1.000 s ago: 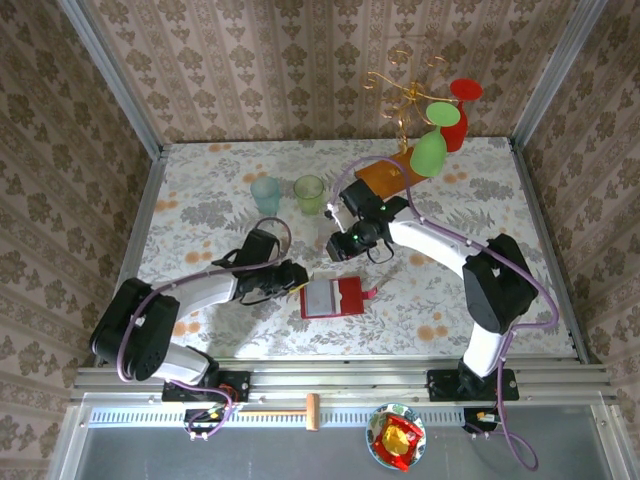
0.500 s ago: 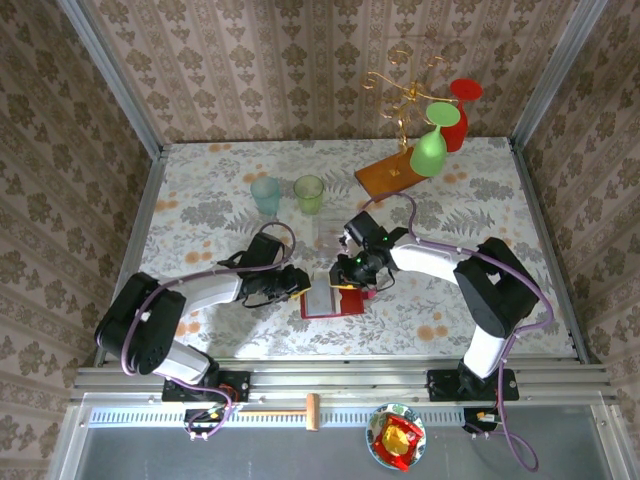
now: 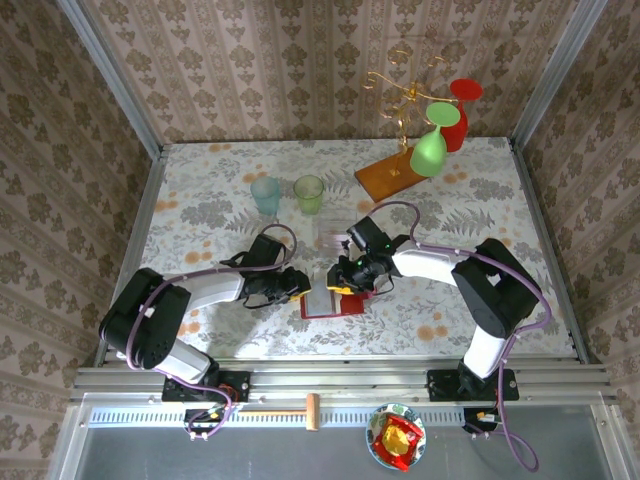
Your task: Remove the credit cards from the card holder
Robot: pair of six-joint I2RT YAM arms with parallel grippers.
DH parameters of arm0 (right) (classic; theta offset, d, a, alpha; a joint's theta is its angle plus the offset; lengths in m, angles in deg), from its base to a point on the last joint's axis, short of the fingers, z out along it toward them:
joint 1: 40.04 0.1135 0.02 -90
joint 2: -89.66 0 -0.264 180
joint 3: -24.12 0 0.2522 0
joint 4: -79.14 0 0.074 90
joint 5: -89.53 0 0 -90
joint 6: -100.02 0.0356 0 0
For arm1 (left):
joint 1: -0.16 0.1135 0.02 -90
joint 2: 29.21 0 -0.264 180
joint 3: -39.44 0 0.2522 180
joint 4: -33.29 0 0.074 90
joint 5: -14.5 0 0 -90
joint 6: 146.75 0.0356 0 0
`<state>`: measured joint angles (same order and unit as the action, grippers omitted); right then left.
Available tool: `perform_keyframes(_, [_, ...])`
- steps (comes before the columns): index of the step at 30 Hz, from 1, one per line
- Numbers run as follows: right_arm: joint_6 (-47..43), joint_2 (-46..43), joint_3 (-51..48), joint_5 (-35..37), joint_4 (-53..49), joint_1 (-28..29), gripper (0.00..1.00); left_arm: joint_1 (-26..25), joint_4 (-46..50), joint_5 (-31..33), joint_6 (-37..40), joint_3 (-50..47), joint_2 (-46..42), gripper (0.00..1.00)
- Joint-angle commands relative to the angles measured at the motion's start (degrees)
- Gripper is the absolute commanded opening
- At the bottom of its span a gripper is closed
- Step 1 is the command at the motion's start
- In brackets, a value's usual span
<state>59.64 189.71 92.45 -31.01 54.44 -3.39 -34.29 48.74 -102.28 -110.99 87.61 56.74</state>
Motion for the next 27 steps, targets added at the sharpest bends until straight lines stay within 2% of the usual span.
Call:
perform_keyframes(1, [3.47,-0.89,-1.31,-2.71,3.81,0.58,0.31,0.00,-0.35,0.16,0.94,0.13,0.72,0.30])
perform_keyframes(18, [4.07,3.19,-0.40,-4.54,5.34,2.11,0.31,0.27,-0.99,-0.06,0.80,-1.01,0.35,0.30])
perform_keyframes(27, [1.78,3.04,0.39,-1.18,0.38,2.25,0.34,0.36,-0.68,0.00,0.78,-1.28,0.34,0.30])
